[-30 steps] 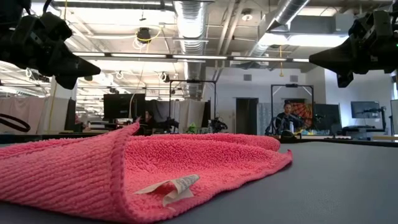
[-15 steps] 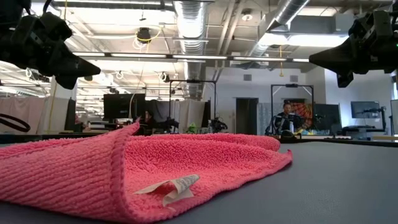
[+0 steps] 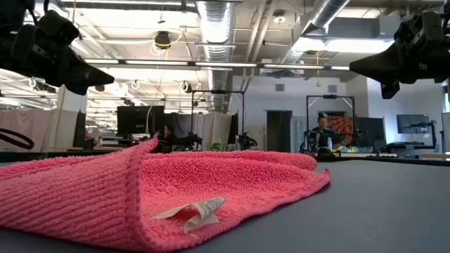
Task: Roll towel into tight, uniform cylinder
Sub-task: Fold the red towel
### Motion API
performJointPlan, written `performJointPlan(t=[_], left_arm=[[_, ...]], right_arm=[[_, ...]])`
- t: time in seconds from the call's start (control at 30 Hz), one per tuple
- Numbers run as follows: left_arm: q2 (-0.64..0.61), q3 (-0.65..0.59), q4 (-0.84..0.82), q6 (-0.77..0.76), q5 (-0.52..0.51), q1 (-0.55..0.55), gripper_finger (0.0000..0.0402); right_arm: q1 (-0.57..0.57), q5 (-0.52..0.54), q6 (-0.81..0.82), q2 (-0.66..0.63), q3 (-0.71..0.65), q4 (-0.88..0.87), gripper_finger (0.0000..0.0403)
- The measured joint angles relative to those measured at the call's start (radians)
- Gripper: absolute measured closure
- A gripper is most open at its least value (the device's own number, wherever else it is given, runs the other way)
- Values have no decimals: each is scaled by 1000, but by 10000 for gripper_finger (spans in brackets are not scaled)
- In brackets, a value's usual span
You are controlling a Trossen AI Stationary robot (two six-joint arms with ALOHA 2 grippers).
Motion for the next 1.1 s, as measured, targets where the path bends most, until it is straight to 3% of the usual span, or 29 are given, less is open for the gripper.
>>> performJointPlan(t=[0.13, 0.3, 0.53, 0.7, 0.87, 1.1], left_arm=[[0, -2, 16, -123, 4, 0, 401], [0, -4, 19, -586, 74, -1, 401], [6, -4, 23, -681, -48, 0, 401], [24, -7, 99, -731, -54, -9, 401], [163, -56, 472, -603, 20, -77, 401], [562, 6, 609, -548, -101, -169, 401]], right_arm=[[0, 2, -2, 0, -1, 9, 364], [-2, 72, 127, -1, -3, 131, 364], [-17, 219, 133, 0, -3, 334, 365], [-26, 77, 167, 65, -2, 470, 365], [14, -23, 235, 263, 56, 504, 365], [132, -31, 161, 730, 313, 522, 365]])
